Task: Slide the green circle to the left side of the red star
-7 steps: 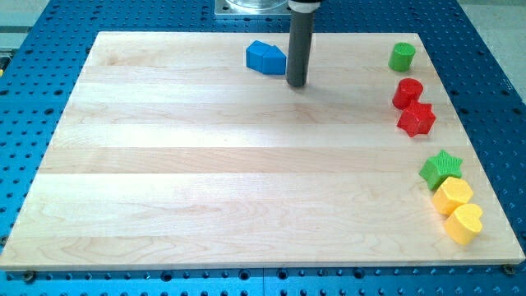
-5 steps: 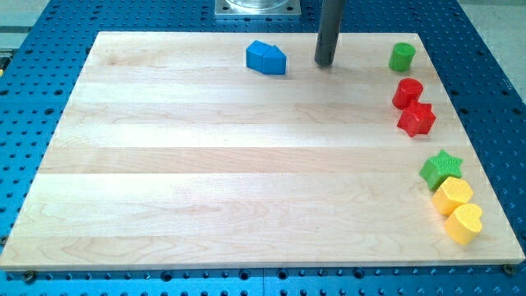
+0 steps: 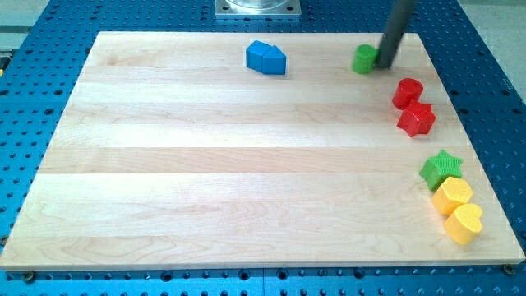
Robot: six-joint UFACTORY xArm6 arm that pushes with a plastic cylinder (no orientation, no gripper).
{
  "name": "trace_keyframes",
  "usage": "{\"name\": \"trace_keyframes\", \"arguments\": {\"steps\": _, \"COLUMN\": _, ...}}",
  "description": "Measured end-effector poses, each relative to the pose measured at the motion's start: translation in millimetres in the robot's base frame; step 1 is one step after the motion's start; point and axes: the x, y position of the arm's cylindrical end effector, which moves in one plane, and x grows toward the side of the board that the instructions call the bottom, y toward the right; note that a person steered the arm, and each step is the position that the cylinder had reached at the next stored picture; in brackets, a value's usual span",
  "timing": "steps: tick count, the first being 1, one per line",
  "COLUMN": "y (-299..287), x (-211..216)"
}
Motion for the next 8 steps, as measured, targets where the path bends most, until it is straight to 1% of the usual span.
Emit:
{"name": "trace_keyframes", "arguments": {"steps": 1, "y": 8.1, "x": 1.9}}
{"name": "trace_keyframes", "arguments": {"steps": 2, "y": -17.7, "x": -33.8}}
{"name": "trace_keyframes", "arguments": {"steps": 3, "y": -81.6, "x": 25.8}}
{"name": "trace_keyframes", "arguments": {"steps": 4, "y": -88.2, "x": 67.8}}
{"name": "trace_keyframes", "arguments": {"steps": 5, "y": -85.6, "x": 61.9}}
{"name": "trace_keyframes", "arguments": {"steps": 6, "y": -53.7, "x": 43.1}}
{"name": "trace_keyframes", "arguments": {"steps": 7, "y": -47.6, "x": 91.6}}
{"name": "trace_keyframes", "arguments": {"steps": 8, "y": -82.7, "x": 126.1}}
